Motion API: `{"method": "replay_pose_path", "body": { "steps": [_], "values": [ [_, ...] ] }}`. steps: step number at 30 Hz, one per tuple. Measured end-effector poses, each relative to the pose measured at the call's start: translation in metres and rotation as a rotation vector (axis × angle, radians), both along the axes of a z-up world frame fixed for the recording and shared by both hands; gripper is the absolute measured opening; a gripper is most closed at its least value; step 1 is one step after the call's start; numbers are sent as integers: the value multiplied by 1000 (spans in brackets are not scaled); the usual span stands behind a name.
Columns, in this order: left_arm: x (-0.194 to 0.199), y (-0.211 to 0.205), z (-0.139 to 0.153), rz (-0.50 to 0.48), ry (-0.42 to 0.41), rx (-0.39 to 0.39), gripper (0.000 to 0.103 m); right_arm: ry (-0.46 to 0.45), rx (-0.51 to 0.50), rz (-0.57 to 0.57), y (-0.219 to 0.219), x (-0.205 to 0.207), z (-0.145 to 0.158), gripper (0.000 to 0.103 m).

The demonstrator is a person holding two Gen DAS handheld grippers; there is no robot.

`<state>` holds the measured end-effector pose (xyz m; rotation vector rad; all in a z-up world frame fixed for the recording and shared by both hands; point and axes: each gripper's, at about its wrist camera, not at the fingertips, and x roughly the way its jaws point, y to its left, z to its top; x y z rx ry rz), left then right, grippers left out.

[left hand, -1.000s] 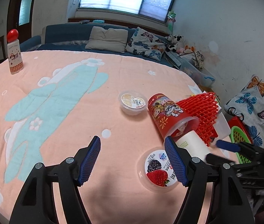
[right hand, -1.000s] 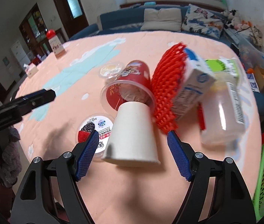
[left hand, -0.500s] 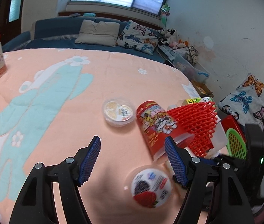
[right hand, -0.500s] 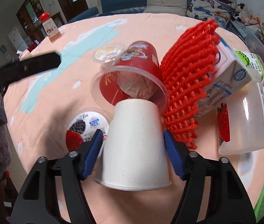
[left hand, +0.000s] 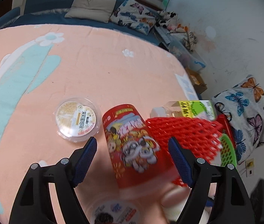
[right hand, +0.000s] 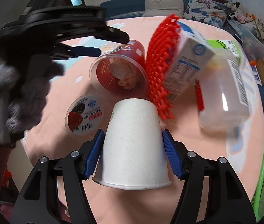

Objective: Collect trash
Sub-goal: 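Grasp the white paper cup with the right gripper while the left grasps the red snack cup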

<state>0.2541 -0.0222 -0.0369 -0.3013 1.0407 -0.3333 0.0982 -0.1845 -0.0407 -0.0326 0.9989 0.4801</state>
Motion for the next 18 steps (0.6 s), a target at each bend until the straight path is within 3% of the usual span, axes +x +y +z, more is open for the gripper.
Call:
{"method": "replay_pose_path", "body": {
  "steps": [7,18],
  "values": [
    [27,-6,-23,-19,96,-9,76,-7,25,-17,-22,-14,3,64],
    [32,-13,-32,-32,94,-29,69,-9,35,-46,-33,-15,3,64]
  ]
}}
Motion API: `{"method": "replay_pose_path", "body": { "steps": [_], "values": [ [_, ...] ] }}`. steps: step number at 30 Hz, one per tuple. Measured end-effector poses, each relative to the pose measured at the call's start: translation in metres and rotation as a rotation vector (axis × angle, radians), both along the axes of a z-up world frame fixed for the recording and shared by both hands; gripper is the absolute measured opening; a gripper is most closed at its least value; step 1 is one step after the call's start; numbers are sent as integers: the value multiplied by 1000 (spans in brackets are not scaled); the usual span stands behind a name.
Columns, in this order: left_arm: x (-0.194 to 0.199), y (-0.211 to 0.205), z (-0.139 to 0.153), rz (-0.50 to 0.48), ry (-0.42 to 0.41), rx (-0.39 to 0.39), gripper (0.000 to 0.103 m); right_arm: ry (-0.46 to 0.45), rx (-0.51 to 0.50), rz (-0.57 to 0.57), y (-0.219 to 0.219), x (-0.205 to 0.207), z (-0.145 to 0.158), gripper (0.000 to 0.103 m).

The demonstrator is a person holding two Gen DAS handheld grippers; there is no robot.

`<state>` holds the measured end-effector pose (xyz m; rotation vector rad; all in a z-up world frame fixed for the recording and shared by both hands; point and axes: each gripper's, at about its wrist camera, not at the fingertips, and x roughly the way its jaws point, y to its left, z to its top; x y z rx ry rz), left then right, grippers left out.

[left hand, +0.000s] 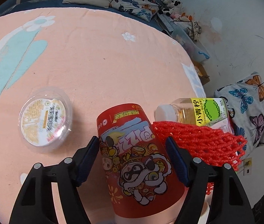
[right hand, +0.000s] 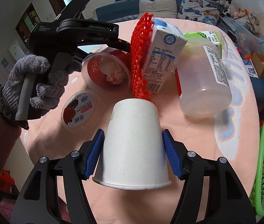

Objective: Collect trash
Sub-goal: 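Grasp the white paper cup with the right gripper while the left grasps the red snack cup, then drop the white cup into the green basket with the right gripper while the left drops the red cup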

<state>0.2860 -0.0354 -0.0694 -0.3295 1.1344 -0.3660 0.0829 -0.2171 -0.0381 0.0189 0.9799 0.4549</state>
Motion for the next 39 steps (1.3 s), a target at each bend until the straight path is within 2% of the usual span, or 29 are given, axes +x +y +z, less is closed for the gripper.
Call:
{"method": "replay_pose_path", "body": {
  "steps": [7,14,26,33,39],
  "values": [
    [-16,4,11,17,-78,-35,65,-14,11,-25,-4,-3,6,64],
    [-52,14,42,48,-230,-60,64,-40,20,-46,-13,-11,13,64],
    [-112,12,101,58,-458,21,64,-116,30,-123,-35,-29,30,64],
    [-136,0,129,19,-519,-1,64,-144,46,-178,-56,-41,36,64],
    [-148,-28,146,-48,-542,-37,63,-169,52,-242,-81,-48,45,64]
  ]
}}
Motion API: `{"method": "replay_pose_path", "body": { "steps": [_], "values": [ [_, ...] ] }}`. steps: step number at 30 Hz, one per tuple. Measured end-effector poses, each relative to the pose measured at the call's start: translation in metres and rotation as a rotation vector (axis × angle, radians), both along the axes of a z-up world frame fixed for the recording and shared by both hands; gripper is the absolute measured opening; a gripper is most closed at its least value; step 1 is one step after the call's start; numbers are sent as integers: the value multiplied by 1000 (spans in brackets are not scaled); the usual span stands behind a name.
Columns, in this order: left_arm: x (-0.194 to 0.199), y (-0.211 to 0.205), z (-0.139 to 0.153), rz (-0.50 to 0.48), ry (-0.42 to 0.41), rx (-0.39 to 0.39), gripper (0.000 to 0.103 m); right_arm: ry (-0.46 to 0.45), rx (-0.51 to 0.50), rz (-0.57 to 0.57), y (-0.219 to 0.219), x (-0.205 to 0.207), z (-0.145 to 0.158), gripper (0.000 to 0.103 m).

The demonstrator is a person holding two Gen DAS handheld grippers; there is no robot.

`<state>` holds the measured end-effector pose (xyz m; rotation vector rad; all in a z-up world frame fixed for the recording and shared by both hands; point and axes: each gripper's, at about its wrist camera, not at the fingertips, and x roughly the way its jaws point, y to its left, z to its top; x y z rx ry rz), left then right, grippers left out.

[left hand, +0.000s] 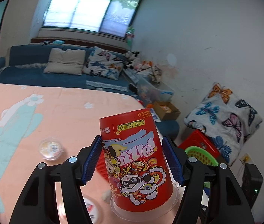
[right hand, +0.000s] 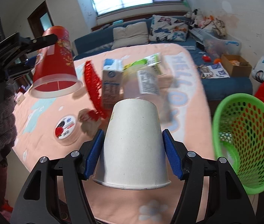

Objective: Collect trash
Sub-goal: 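Drop the white cup into the green basket with the right gripper while the left drops the red cup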

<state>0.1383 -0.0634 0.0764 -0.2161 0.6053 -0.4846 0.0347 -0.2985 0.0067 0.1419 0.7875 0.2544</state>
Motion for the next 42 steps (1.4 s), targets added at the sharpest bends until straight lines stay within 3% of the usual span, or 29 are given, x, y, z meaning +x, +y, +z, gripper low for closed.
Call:
{"method": "replay_pose_path", "body": {
  "steps": [10,23,34,42],
  "values": [
    [1,-68,2,-135,21,-9,63,-26,-5,-179,-73,-9,6,64],
    [4,-159,-12,-267,51,34,63,31,-44,-407,-174,-12,-23,64],
    [4,-215,-16,-340,54,77,63,69,-64,-470,-204,-8,-49,66],
    [5,-241,-22,-378,67,96,63,56,-62,-481,-212,-18,-46,67]
  ]
}}
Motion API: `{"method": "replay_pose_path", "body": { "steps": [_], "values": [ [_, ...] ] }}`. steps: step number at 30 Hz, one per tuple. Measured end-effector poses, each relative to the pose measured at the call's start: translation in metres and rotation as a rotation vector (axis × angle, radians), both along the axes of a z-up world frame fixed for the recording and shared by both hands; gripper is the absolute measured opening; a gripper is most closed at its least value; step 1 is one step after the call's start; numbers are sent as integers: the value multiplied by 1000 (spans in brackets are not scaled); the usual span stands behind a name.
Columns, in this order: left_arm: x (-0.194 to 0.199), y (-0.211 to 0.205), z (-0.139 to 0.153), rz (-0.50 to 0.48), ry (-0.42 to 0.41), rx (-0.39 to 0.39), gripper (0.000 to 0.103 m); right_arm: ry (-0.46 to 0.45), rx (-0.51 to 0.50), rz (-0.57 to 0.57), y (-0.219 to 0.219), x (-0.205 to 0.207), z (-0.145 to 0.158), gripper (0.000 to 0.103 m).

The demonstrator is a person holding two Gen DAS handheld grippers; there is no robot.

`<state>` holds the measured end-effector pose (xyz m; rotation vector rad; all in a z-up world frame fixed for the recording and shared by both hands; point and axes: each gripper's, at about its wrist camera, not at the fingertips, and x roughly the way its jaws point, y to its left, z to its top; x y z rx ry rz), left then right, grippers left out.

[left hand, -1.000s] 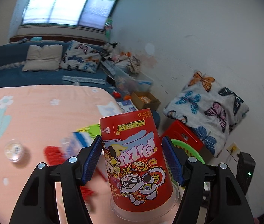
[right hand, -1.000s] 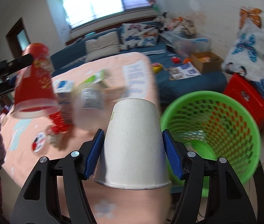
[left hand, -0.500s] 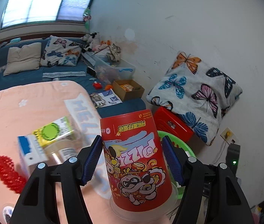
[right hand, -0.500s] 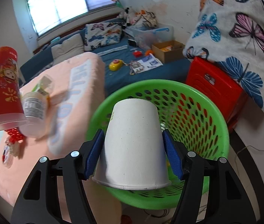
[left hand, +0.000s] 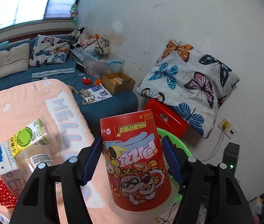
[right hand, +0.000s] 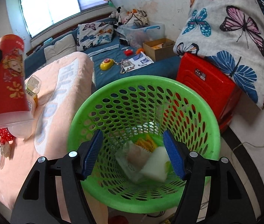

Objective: Collect trash
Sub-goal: 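Drop the white cup into the green basket with the right gripper while the left drops the red cup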

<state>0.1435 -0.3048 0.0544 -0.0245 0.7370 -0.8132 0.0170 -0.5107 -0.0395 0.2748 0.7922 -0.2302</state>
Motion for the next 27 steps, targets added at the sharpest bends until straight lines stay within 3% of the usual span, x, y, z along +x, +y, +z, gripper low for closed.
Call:
{"method": "replay_pose_path", "body": {
  "steps": [7,18,27],
  "values": [
    [-1,-33,-14,-37,12,30,63,-19,-30,-10,0,-23,7,69],
    [-9,-82,-39,-93,36,81,63,-49,1,-48,-13,-51,11,70],
    [-14,-100,-56,-129,66,106,61,-55,17,-68,-20,-64,8,70]
  ]
}}
